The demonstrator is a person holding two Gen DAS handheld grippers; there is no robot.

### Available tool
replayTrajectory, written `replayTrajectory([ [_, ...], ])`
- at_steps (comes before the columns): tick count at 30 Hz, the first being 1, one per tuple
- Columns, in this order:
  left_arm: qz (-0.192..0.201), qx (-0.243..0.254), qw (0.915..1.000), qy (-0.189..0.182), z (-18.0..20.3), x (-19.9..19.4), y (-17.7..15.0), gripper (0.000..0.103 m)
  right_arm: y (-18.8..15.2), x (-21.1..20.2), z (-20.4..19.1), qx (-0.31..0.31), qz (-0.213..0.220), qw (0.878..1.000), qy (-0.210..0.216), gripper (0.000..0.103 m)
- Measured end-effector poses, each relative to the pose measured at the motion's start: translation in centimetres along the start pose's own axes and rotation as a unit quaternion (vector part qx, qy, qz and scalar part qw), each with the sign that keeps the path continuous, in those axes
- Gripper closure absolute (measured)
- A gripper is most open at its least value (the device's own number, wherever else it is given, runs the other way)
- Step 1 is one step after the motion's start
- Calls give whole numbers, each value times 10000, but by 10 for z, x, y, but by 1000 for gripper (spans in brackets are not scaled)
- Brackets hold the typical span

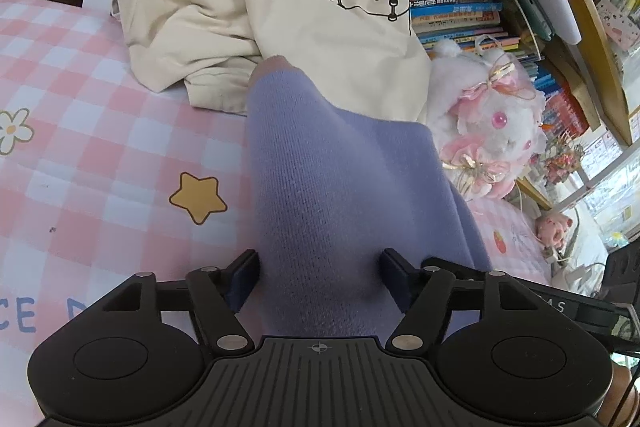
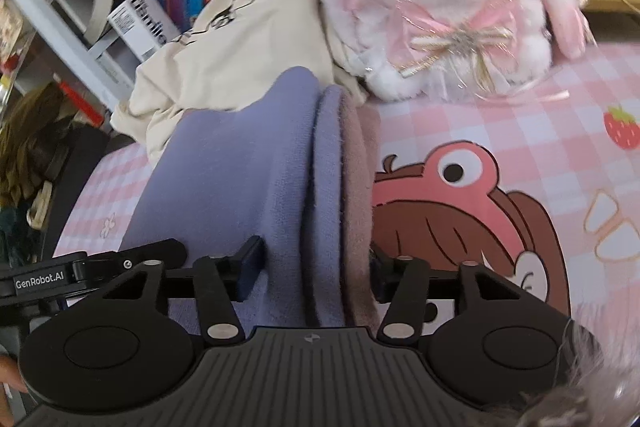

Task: Fold clothes
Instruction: 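Hold the folded sweater with both grippers and carry it toward the white plush bunny, then lower the folded sweater onto the mat and open both grippers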

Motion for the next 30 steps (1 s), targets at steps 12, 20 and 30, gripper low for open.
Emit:
replayTrajectory([
  [12, 509, 593, 9952, 594, 30, -46, -11, 24, -18, -36, -14, -598, 226, 9977, -211, 29],
  [20, 654, 1087, 9857, 1113, 63, -76, -45, 14, -50, -71, -16, -1145, 526, 9903, -594, 18],
  [30, 616, 1282, 9775, 1559, 90, -98, -92, 14, -91, -106, -14, -1346, 653, 9852, -835, 14],
])
Point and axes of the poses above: each gripper's, at about its wrist camera, not at the fingertips, and x roughly the way its jaws point, z to its right, y to its top, the point moved 5 cm from there along x, roughly the way its jaws point, and after that the axes turned 8 degrees about x, right-handed, at the moved point
